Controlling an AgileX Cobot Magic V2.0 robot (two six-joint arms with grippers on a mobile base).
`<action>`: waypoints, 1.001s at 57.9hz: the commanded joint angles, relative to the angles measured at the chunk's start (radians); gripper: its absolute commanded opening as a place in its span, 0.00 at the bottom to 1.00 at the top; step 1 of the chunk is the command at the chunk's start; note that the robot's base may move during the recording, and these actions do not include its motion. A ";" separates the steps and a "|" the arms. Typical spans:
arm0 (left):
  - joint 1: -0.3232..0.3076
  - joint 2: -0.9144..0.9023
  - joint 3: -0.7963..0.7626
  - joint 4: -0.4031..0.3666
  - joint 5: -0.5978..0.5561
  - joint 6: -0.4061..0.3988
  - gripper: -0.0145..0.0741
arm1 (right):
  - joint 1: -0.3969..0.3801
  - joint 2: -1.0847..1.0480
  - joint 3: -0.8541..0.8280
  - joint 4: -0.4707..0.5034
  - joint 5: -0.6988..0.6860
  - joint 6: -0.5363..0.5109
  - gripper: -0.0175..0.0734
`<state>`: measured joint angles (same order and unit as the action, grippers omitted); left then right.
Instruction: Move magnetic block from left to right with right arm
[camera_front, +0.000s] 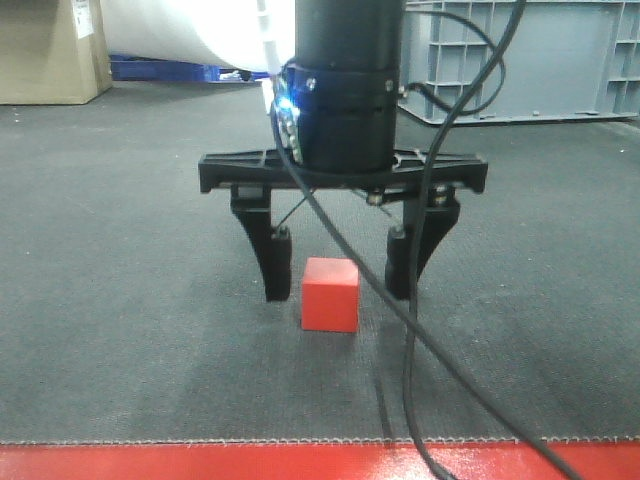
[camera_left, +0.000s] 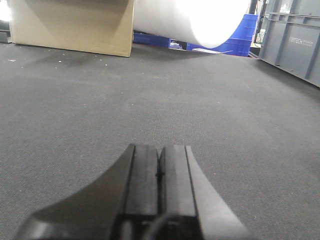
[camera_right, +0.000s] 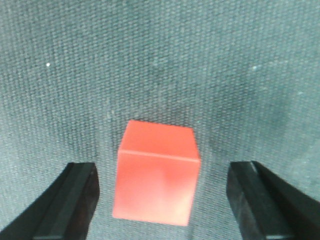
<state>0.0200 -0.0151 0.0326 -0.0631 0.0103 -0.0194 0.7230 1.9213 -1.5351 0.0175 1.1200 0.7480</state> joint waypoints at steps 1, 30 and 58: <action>-0.006 -0.008 0.007 -0.007 -0.092 -0.004 0.03 | 0.000 -0.101 -0.031 -0.024 0.013 -0.002 0.88; -0.006 -0.008 0.007 -0.007 -0.092 -0.004 0.03 | -0.084 -0.510 0.269 -0.029 -0.168 -0.269 0.25; -0.006 -0.008 0.007 -0.007 -0.092 -0.004 0.03 | -0.536 -1.039 0.745 0.122 -0.494 -0.824 0.25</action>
<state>0.0200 -0.0151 0.0326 -0.0631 0.0103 -0.0194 0.2554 0.9690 -0.8193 0.1119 0.7523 0.0378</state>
